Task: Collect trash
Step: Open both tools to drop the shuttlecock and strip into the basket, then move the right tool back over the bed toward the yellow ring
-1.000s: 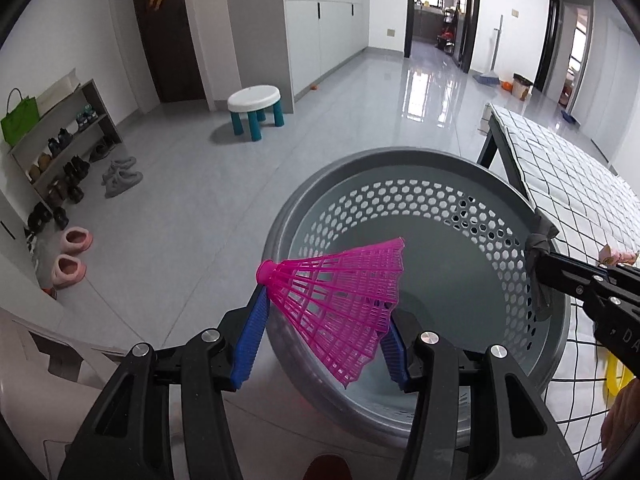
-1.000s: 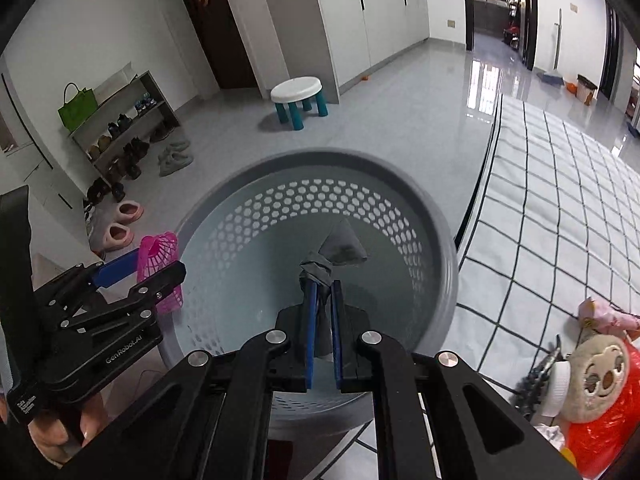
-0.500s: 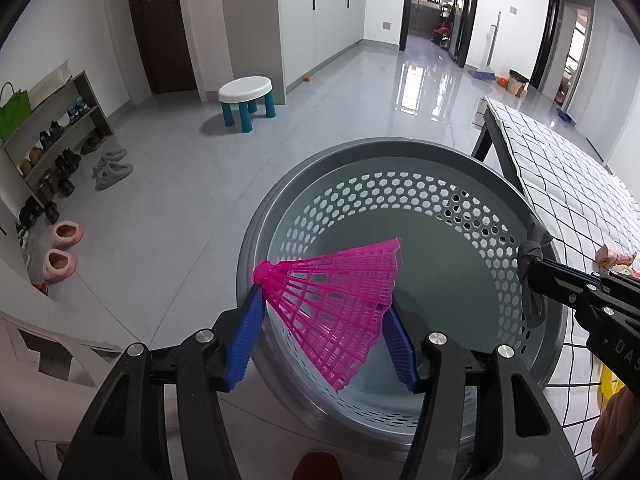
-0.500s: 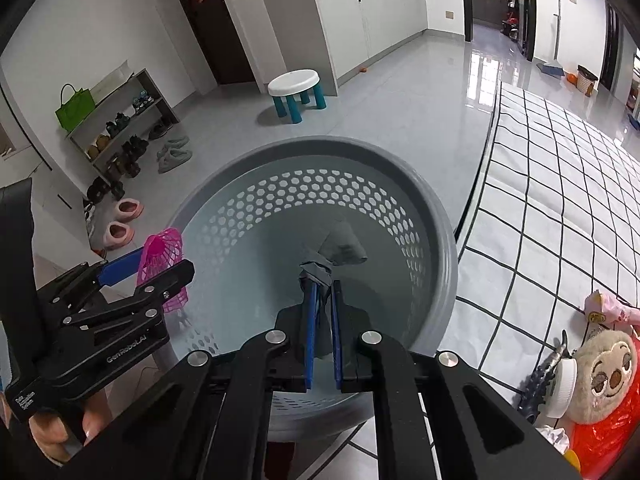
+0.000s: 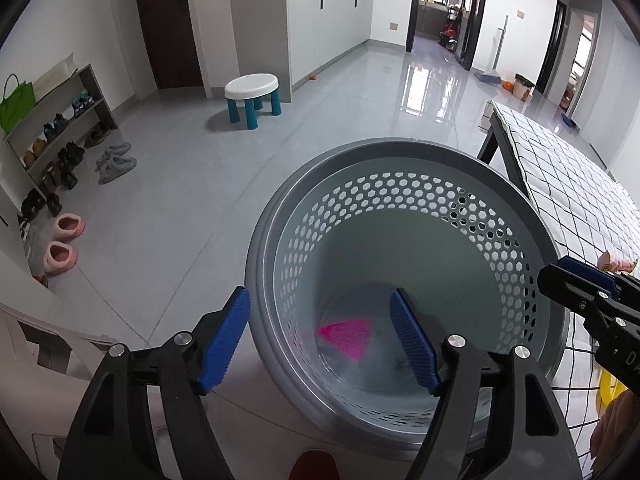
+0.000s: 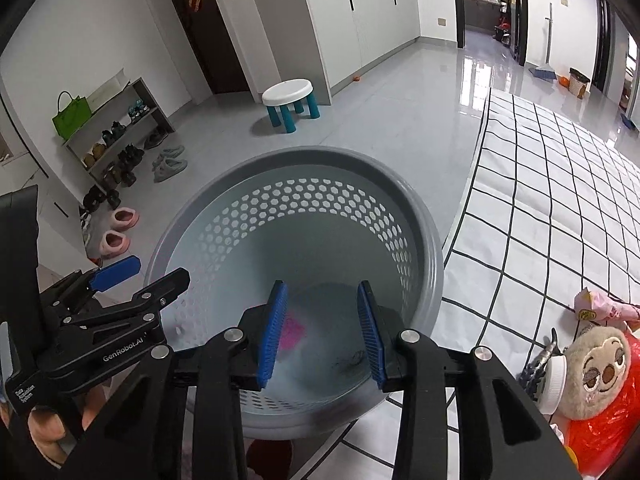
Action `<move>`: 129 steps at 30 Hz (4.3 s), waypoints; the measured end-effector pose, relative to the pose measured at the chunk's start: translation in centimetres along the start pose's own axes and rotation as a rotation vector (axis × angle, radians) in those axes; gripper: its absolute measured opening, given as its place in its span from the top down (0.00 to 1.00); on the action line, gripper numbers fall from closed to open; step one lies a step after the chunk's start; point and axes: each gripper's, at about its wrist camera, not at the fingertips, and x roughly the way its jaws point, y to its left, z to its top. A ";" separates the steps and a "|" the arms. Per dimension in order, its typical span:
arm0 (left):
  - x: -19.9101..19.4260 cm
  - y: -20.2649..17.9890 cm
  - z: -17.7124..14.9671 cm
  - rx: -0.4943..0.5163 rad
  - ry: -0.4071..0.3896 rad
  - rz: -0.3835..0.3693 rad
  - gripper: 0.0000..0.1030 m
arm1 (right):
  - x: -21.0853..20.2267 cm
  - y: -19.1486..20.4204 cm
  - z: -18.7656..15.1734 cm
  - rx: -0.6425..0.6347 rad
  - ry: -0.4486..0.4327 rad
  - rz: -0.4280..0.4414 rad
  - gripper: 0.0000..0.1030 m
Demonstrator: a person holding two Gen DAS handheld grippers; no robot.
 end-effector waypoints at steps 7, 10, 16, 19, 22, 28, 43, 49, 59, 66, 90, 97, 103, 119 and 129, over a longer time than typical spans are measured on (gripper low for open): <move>-0.1 0.1 -0.1 -0.003 -0.008 0.003 0.29 | -0.1 -0.2 -0.1 0.004 -0.001 -0.002 0.64; -0.2 0.2 -0.1 -0.003 -0.010 0.004 0.29 | -0.1 -0.4 -0.1 0.010 -0.004 -0.001 0.63; -0.2 0.1 0.0 0.000 -0.012 0.005 0.29 | -0.2 -0.7 -0.1 0.016 -0.007 -0.001 0.62; -0.2 0.1 0.0 0.000 -0.012 0.004 0.28 | -0.2 -0.6 0.0 0.016 -0.008 0.000 0.61; -0.3 0.1 -0.1 -0.002 -0.014 0.003 0.27 | -0.3 -0.6 0.0 0.017 -0.009 -0.001 0.59; -0.5 0.0 -0.1 -0.006 -0.022 0.004 0.24 | -0.8 -0.8 0.2 0.020 -0.017 -0.002 0.55; -1.1 0.3 -0.5 -0.010 -0.032 0.005 0.21 | -1.8 -0.9 -0.2 0.039 -0.034 -0.010 0.45; -1.6 0.3 -0.9 -0.010 -0.049 0.008 0.21 | -2.4 -1.1 -0.8 0.050 -0.047 -0.019 0.40; -2.8 0.1 -1.6 0.002 -0.071 0.001 0.20 | -3.8 -2.1 -2.0 0.081 -0.059 -0.040 0.39; -3.5 -0.1 -2.4 0.005 -0.077 -0.008 0.20 | -4.9 -2.9 -3.1 0.111 -0.070 -0.052 0.39; -6.2 -2.1 -4.7 0.064 -0.113 -0.048 0.20 | -8.7 -5.5 -7.6 0.187 -0.099 -0.106 0.35; -6.6 -3.4 -5.3 0.094 -0.119 -0.068 0.20 | -9.7 -6.4 -8.8 0.210 -0.105 -0.124 0.34; -7.0 -4.2 -5.6 0.106 -0.124 -0.085 0.20 | -10.4 -6.9 -9.9 0.219 -0.104 -0.149 0.34; -7.3 -5.8 -6.4 0.139 -0.137 -0.121 0.20 | -12.8 -8.6 -12.7 0.256 -0.120 -0.221 0.28; -7.5 -7.1 -6.5 0.164 -0.146 -0.144 0.17 | -13.5 -9.7 -14.7 0.277 -0.100 -0.274 0.25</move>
